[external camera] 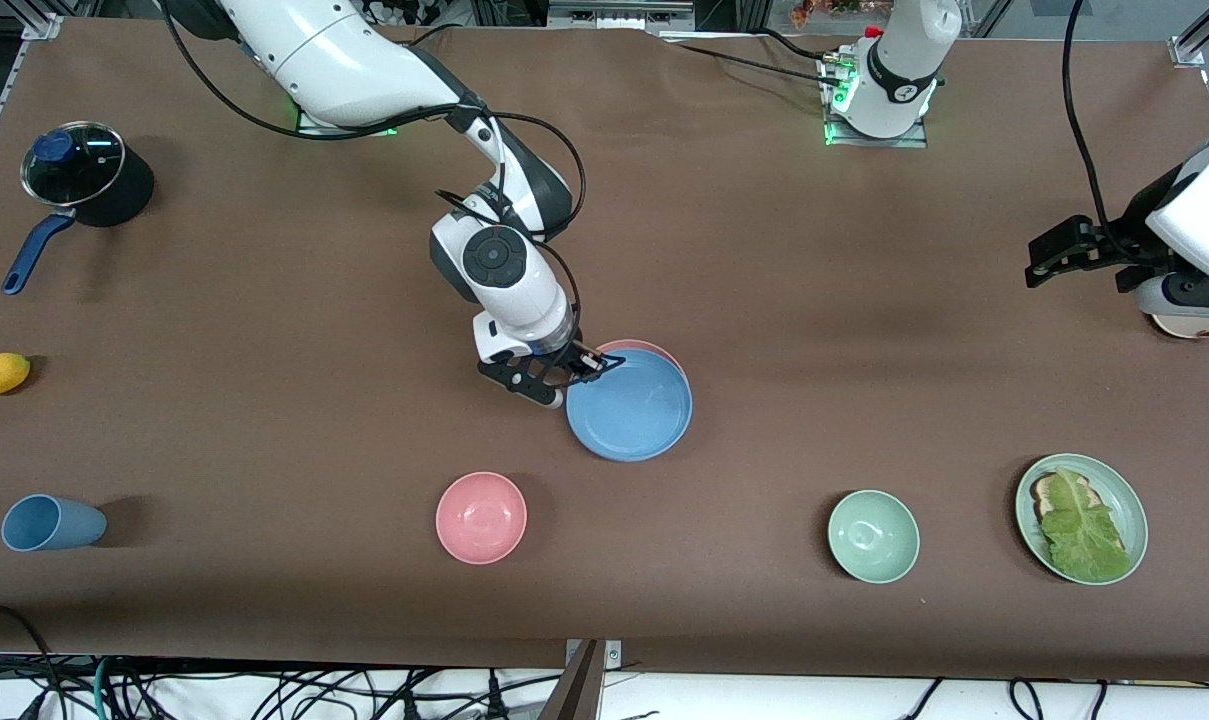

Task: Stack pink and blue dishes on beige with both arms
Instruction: 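Lower the blue plate onto the stack and open the right gripper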

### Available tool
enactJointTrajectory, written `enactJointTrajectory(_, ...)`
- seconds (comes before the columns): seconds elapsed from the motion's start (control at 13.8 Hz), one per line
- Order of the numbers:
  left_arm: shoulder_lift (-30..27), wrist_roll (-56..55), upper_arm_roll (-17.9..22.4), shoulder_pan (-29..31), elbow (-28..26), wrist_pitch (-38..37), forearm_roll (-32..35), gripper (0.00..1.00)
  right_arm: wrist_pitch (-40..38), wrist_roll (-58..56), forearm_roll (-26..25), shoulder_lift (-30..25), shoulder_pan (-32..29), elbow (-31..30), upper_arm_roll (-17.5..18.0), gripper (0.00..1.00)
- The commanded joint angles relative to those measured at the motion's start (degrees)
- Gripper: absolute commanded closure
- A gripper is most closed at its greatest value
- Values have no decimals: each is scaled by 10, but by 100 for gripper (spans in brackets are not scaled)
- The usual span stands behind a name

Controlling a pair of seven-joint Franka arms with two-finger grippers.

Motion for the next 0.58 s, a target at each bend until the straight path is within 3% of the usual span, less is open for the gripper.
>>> enactJointTrajectory(0.0,-6,19,-2,1,-2,-1,6,0,-1,5,-20,8,2,18,-3,38)
enactJointTrajectory(0.22,-4,19,-2,1,-2,-1,6,0,-6,2,-43,6,-1,18,-3,21)
enactJointTrajectory(0.36,-2,20,-2,-1,-2,0,6,0,-19,-6,-70,0,-5,18,-11,1)
enactJointTrajectory(0.51,-2,20,-2,0,-1,0,5,0,-50,-52,-95,-14,-8,18,-23,0)
